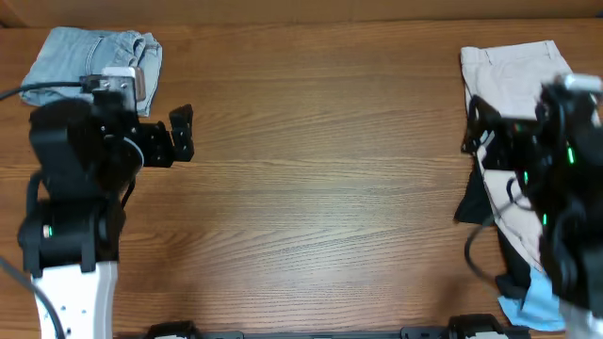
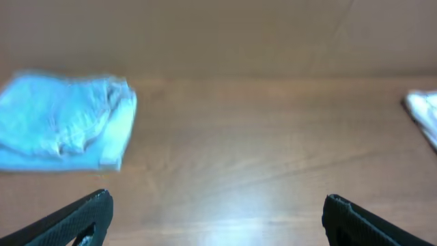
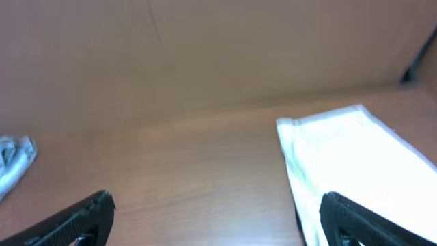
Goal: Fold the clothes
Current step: 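Grasp the beige shorts on the right pile with the right gripper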
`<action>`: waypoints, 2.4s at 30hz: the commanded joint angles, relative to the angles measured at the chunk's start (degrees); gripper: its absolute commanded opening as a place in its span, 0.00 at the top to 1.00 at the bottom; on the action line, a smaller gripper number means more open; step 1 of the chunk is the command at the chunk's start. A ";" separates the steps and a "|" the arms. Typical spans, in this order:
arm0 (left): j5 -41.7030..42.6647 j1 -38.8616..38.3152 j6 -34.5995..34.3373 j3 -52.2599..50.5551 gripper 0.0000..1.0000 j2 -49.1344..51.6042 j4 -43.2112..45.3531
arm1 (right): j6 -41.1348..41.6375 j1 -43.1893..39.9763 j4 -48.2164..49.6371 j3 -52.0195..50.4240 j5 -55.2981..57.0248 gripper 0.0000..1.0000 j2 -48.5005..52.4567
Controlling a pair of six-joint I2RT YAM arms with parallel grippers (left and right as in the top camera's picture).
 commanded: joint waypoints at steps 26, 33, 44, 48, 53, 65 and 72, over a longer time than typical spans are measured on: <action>5.18 -0.48 0.04 4.72 0.00 27.78 0.15 | 12.96 -9.25 -23.41 12.70 10.62 0.14 45.24; 5.18 -0.48 0.04 4.72 0.00 27.78 0.42 | 15.74 -11.06 -23.74 12.70 12.33 0.18 50.69; 4.92 -0.48 0.07 4.72 0.00 27.80 0.44 | 15.69 -12.22 -16.44 5.40 12.52 0.21 51.49; 4.92 -0.48 0.07 4.72 0.00 27.78 0.50 | 15.72 -12.31 -10.60 -0.66 12.52 0.25 51.49; 4.68 -0.48 0.07 4.72 0.00 27.78 0.61 | 15.67 -12.81 -5.68 -4.44 12.57 0.42 51.49; 4.70 -0.48 0.04 4.72 0.09 27.78 1.36 | 14.27 -12.98 -3.13 -4.76 12.94 0.95 51.47; 4.70 -0.48 0.04 4.72 0.19 27.78 2.10 | 13.73 -12.98 -5.03 -3.85 12.96 0.96 50.86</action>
